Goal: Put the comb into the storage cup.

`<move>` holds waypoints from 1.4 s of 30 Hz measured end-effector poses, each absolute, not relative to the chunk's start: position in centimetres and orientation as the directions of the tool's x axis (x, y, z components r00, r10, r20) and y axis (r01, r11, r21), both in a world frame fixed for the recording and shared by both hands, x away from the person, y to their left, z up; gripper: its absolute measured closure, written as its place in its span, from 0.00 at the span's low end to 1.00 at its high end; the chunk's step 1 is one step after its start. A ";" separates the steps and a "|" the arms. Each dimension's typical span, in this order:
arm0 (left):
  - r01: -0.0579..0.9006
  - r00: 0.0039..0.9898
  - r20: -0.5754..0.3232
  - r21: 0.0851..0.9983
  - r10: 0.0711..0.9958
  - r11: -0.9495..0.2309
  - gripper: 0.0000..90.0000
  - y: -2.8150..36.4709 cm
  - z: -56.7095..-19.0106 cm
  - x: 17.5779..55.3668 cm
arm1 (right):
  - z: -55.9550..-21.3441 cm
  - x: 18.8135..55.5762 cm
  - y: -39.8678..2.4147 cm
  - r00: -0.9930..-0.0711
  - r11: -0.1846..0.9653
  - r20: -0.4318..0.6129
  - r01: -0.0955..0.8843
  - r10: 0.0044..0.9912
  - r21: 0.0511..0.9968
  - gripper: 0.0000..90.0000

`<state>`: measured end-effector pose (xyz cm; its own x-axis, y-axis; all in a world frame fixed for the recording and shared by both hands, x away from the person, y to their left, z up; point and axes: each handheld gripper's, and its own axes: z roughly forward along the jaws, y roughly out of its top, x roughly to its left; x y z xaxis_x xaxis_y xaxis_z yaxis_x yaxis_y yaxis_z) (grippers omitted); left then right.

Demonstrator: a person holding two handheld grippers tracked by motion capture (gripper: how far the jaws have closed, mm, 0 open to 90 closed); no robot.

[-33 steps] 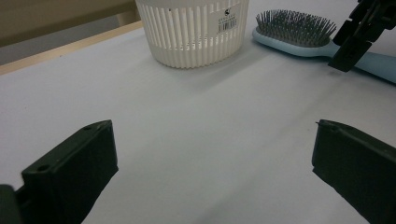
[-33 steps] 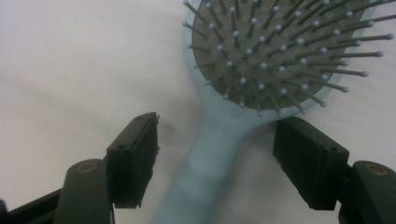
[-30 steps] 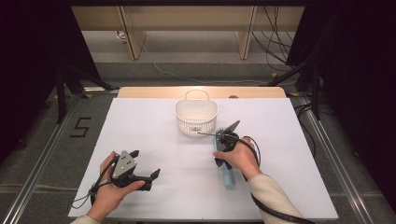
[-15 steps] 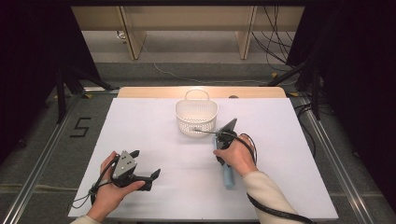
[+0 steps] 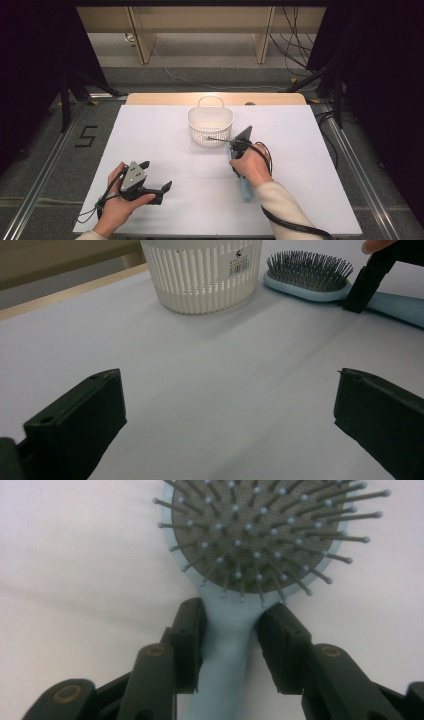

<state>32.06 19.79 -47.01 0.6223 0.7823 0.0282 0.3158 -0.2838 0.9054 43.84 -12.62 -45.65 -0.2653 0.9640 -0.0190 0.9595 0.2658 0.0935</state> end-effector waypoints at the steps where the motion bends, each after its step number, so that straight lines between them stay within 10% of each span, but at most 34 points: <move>1: 0.316 0.622 0.028 0.905 0.782 -0.284 0.00 19.8 -47.0 32.1 | -45.6 43.8 -12.6 -0.264 0.265 -0.020 0.960 0.964 0.091 0.72; 42: 0.319 0.624 0.027 0.904 0.781 -0.286 0.00 19.8 -47.1 32.1 | -45.5 43.9 -13.5 -0.282 0.275 0.047 0.955 0.958 0.110 0.78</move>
